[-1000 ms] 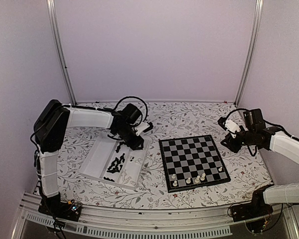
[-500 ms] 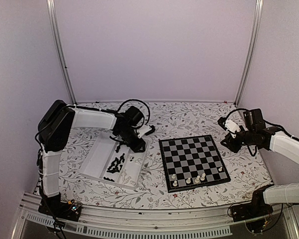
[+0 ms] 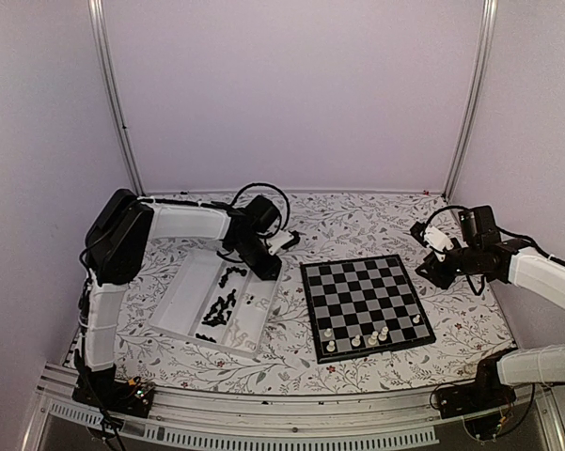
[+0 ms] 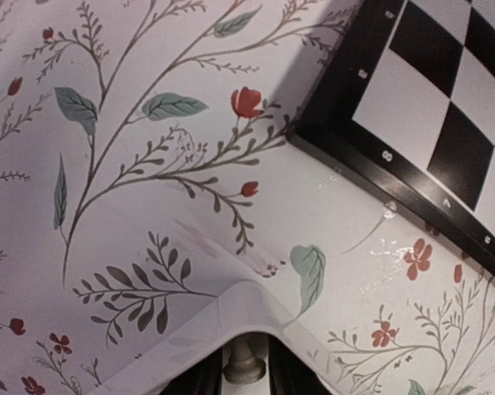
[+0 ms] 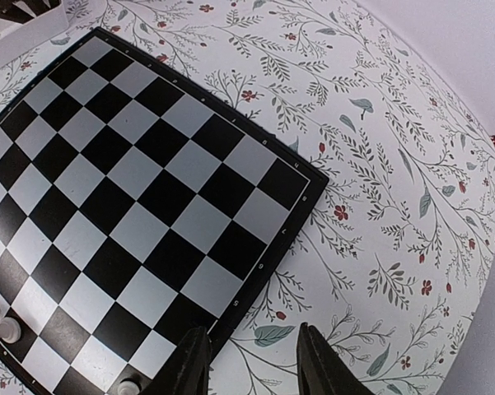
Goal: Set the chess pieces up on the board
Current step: Pick up the chess piece from the storage box, then place the chess piece on the chessboard.
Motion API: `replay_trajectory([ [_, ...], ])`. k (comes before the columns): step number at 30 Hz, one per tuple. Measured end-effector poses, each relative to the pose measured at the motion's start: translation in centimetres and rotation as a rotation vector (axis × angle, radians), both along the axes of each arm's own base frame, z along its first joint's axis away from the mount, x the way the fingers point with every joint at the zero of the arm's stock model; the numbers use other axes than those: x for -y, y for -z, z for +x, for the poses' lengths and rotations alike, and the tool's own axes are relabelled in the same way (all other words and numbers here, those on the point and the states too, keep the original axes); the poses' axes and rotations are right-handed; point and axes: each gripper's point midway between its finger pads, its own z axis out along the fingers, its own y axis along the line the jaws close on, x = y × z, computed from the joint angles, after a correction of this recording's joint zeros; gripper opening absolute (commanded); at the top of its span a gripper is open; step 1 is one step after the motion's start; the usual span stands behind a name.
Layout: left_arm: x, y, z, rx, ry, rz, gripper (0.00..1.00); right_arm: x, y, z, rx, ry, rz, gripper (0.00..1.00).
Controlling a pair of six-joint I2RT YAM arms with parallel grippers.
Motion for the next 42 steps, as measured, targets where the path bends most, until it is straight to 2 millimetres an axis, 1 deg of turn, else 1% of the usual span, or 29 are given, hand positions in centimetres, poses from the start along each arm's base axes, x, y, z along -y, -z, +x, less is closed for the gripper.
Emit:
replay_trajectory([
  [3,-0.4,0.1,0.3,0.01,-0.021,0.028,0.25,0.0,0.1,-0.1,-0.003,0.0,0.0,0.38],
  [9,-1.2,0.2,0.2,0.011,-0.053,0.067,0.26,-0.1,0.4,-0.1,-0.012,-0.003,0.001,0.38],
  [17,-1.7,0.3,0.1,0.011,-0.061,0.09,0.18,-0.1,0.6,-0.1,-0.02,-0.003,-0.001,0.38],
  [23,-1.9,0.2,0.0,0.006,-0.061,0.094,0.06,-0.1,0.6,-0.1,-0.02,-0.003,-0.001,0.37],
  [27,-2.4,0.0,-0.5,-0.007,-0.06,0.108,0.04,-0.1,0.6,-0.1,-0.023,-0.004,0.005,0.37],
  [30,-3.2,-0.3,-1.4,-0.022,-0.063,0.125,0.03,-0.8,0.1,-0.4,-0.04,-0.024,0.035,0.36],
  [31,-3.6,-0.6,-1.7,-0.022,-0.067,0.127,0.04,-1.1,-0.6,-0.2,-0.041,-0.036,0.049,0.36],
  [33,-4.1,-1.8,-2.2,-0.009,-0.08,0.116,0.05,-1.8,-2.8,0.7,-0.024,-0.06,0.075,0.37],
  [34,-4.2,-2.8,-2.3,0.004,-0.088,0.098,0.05,-2.3,-4.7,1.7,0.002,-0.071,0.091,0.37],
  [35,-4.2,-4.0,-2.5,0.02,-0.095,0.073,0.06,-2.7,-6.2,2.4,0.022,-0.081,0.106,0.37],
  [36,-4.0,-5.4,-2.6,0.042,-0.101,0.036,0.07,-3.2,-8.3,3.4,0.057,-0.095,0.127,0.37],
  [38,-3.2,-8.3,-2.9,0.093,-0.104,-0.056,0.08,-4.6,-12.4,4.8,0.112,-0.137,0.19,0.37],
  [40,-1.8,-11.4,-3.5,0.146,-0.091,-0.177,0.08,-6.0,-15.1,5.4,0.12,-0.183,0.263,0.37],
  [41,-0.8,-12.8,-4.0,0.168,-0.075,-0.242,0.08,-6.9,-16.0,5.7,0.109,-0.209,0.304,0.37],
  [42,0.3,-14.2,-4.6,0.186,-0.054,-0.302,0.08,-7.7,-16.5,6.0,0.087,-0.233,0.345,0.37],
])
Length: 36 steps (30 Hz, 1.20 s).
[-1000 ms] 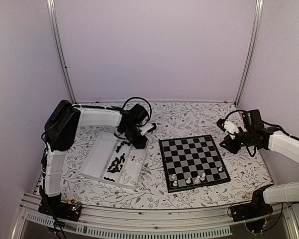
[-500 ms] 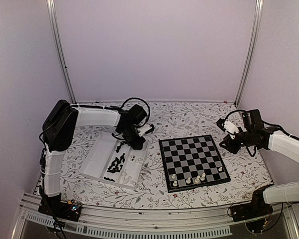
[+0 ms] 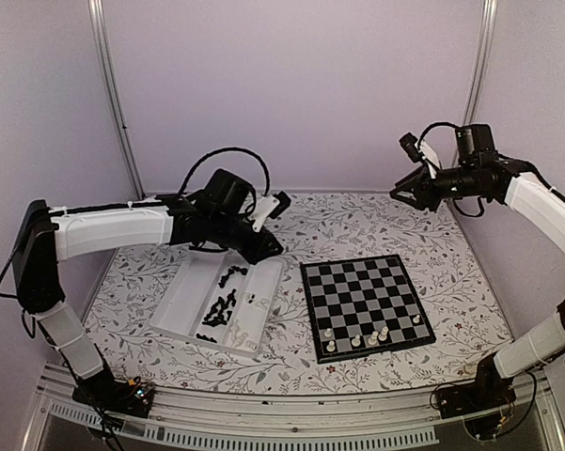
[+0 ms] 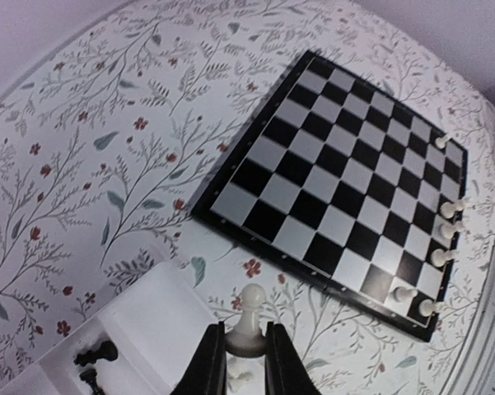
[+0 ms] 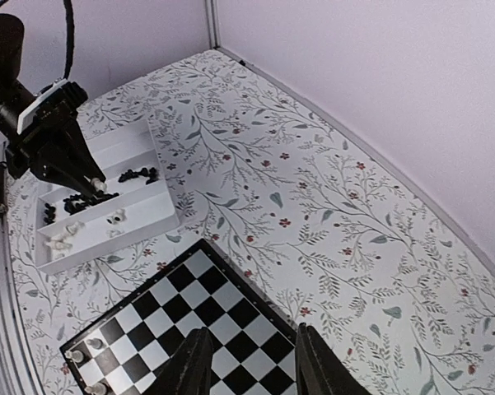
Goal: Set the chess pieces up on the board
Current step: Place the chess piece on the chessboard.
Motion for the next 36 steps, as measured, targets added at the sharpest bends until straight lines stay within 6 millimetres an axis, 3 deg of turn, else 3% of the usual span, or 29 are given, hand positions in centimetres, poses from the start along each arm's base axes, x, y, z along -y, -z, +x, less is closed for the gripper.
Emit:
replay_trajectory([
  [2,2.0,-1.8,-1.2,0.027,0.045,-0.09,0.08,-1.7,0.5,0.2,-0.078,-0.059,0.059,0.38],
  [4,3.8,-2.9,-2.3,0.044,0.089,-0.157,0.08,-3.2,2.2,-0.1,-0.182,-0.109,0.098,0.41],
  [6,5.1,-3.3,-3.2,0.049,0.121,-0.199,0.09,-5.0,4.5,-1.1,-0.322,-0.169,0.137,0.42],
  [9,6.5,-4.0,-4.5,0.058,0.171,-0.248,0.09,-7.9,6.4,-3.0,-0.464,-0.256,0.141,0.42],
  [13,7.8,-5.0,-5.5,0.087,0.218,-0.303,0.1,-11.9,5.7,-5.4,-0.53,-0.39,0.147,0.44],
  [16,8.2,-5.5,-6.0,0.101,0.242,-0.323,0.1,-13.7,5.1,-7.1,-0.563,-0.466,0.166,0.46],
  [20,8.4,-5.8,-6.2,0.116,0.26,-0.332,0.1,-14.7,5.5,-8.5,-0.627,-0.512,0.181,0.46],
  [26,8.6,-6.0,-6.5,0.117,0.28,-0.339,0.1,-15.2,6.5,-8.9,-0.678,-0.524,0.175,0.43],
  [36,9.1,-6.5,-6.9,0.123,0.304,-0.352,0.1,-15.8,6.1,-9.5,-0.681,-0.547,0.176,0.32],
])
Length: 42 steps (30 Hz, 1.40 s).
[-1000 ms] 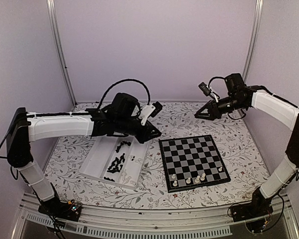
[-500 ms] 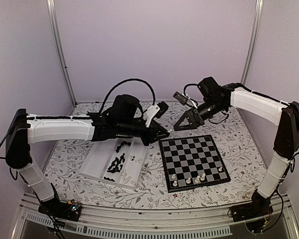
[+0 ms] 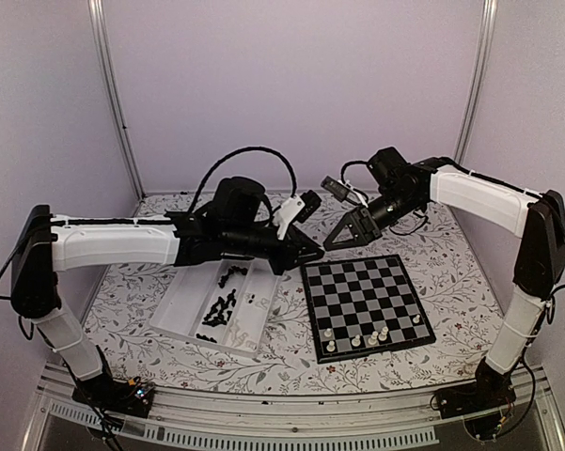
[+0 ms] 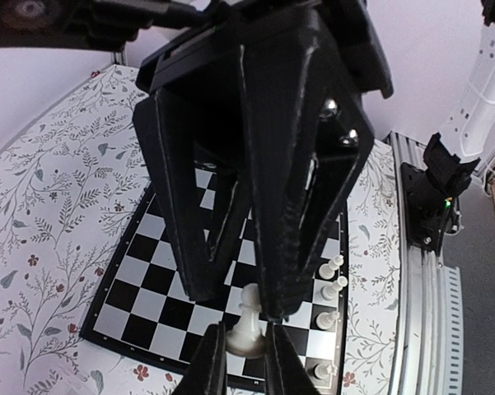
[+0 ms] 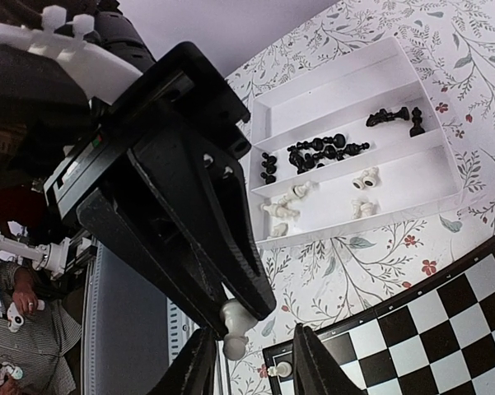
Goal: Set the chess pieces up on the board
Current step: Place the chess piece on the chessboard.
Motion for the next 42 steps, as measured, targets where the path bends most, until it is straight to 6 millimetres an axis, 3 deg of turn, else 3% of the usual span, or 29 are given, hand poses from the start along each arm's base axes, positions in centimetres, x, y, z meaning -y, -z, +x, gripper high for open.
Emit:
replay_trajectory([
  [16,0.5,0.4,-0.1,-0.003,0.008,0.002,0.12,-0.3,0.0,-0.6,-0.004,-0.025,0.011,0.07],
  [20,0.4,0.4,0.0,0.001,0.0,0.003,0.23,-0.3,0.0,-0.5,0.005,-0.027,0.01,0.02],
  [27,0.1,0.7,0.8,0.048,-0.042,0.035,0.34,0.2,1.0,0.3,0.053,0.005,-0.049,0.0],
  [32,-2.4,0.4,1.8,0.133,-0.127,0.116,0.37,2.8,2.5,2.2,0.147,0.085,-0.168,0.0],
  [36,-5.8,-1.3,2.6,0.208,-0.225,0.149,0.39,6.9,4.9,3.4,0.241,0.166,-0.32,0.0],
  [42,-10.7,-1.5,5.7,0.25,-0.4,0.204,0.41,12.3,10.1,0.8,0.318,0.162,-0.557,0.01],
])
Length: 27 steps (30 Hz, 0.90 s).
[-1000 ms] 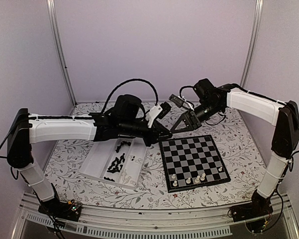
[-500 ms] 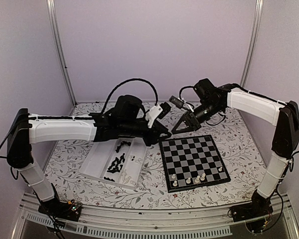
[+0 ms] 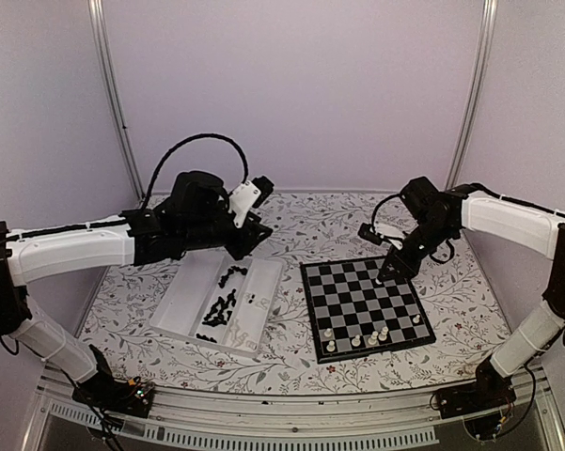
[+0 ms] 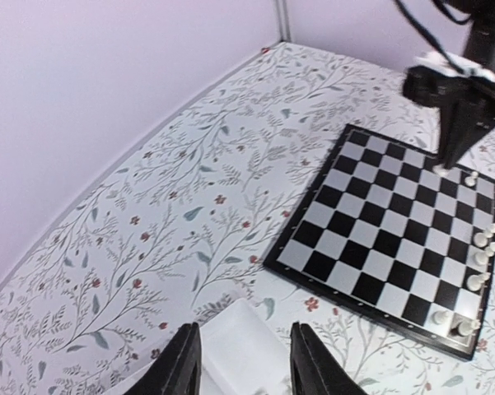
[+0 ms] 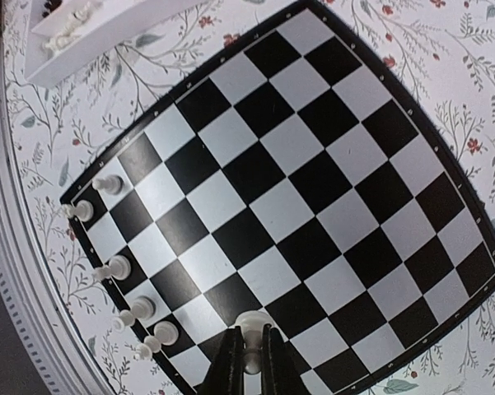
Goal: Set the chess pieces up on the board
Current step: Place the chess piece on the chessboard.
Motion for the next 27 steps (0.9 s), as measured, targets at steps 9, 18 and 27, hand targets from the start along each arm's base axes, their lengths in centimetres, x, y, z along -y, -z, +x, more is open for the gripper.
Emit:
replay_trajectory([
  [9,-4.5,1.6,3.1,-0.016,-0.162,0.072,0.42,4.1,5.4,-4.0,-0.016,-0.071,-0.218,0.01],
  [18,-4.6,1.7,3.2,-0.017,-0.167,0.073,0.42,5.9,7.7,-5.3,-0.021,-0.105,-0.329,0.01],
  [27,-4.7,2.1,3.1,-0.026,-0.17,0.077,0.42,6.6,8.4,-5.7,-0.024,-0.113,-0.369,0.03],
])
